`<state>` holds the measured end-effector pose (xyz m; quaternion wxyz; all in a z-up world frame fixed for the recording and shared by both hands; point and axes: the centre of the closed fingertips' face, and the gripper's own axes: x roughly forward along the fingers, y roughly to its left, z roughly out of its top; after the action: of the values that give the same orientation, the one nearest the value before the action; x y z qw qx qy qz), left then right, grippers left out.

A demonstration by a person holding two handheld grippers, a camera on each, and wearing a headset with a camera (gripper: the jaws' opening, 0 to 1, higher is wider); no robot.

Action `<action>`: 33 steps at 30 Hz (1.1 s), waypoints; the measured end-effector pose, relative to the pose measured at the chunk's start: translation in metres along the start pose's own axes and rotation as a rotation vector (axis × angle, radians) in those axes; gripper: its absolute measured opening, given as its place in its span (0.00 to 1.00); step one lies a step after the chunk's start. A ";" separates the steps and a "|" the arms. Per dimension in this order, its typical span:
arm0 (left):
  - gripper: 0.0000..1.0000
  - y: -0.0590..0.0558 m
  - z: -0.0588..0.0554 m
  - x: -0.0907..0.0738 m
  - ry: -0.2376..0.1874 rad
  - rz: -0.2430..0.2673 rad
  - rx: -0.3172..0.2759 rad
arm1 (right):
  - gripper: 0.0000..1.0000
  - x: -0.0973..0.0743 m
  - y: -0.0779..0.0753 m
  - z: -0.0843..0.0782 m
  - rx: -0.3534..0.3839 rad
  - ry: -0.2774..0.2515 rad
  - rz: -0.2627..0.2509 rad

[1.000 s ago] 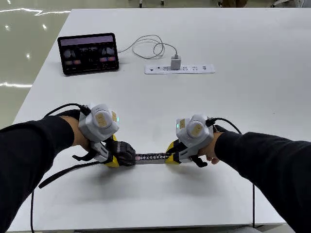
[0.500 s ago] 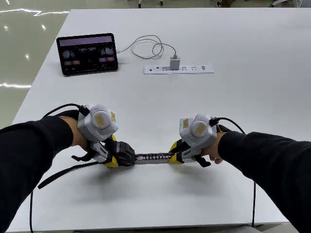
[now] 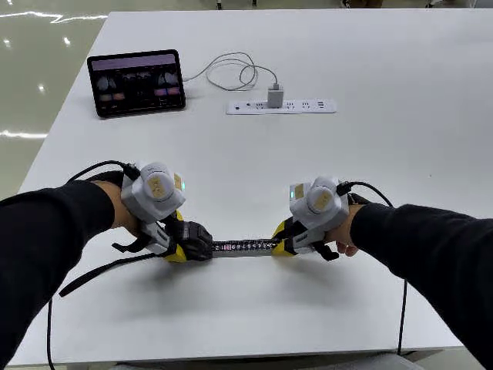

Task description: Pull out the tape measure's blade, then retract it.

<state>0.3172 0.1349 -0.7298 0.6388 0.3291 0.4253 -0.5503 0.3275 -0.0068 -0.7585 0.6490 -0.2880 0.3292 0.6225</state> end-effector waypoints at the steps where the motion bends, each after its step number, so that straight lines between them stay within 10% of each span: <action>1: 0.34 0.000 0.000 0.000 0.000 0.000 0.000 | 0.10 0.000 0.000 0.000 0.001 0.000 0.000; 33: 0.34 0.000 0.000 0.000 -0.003 0.004 -0.006 | 0.10 -0.017 -0.003 -0.020 0.021 0.021 -0.006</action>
<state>0.3173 0.1351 -0.7299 0.6414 0.3271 0.4255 -0.5482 0.3289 -0.0334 -0.7576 0.6505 -0.2887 0.3416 0.6139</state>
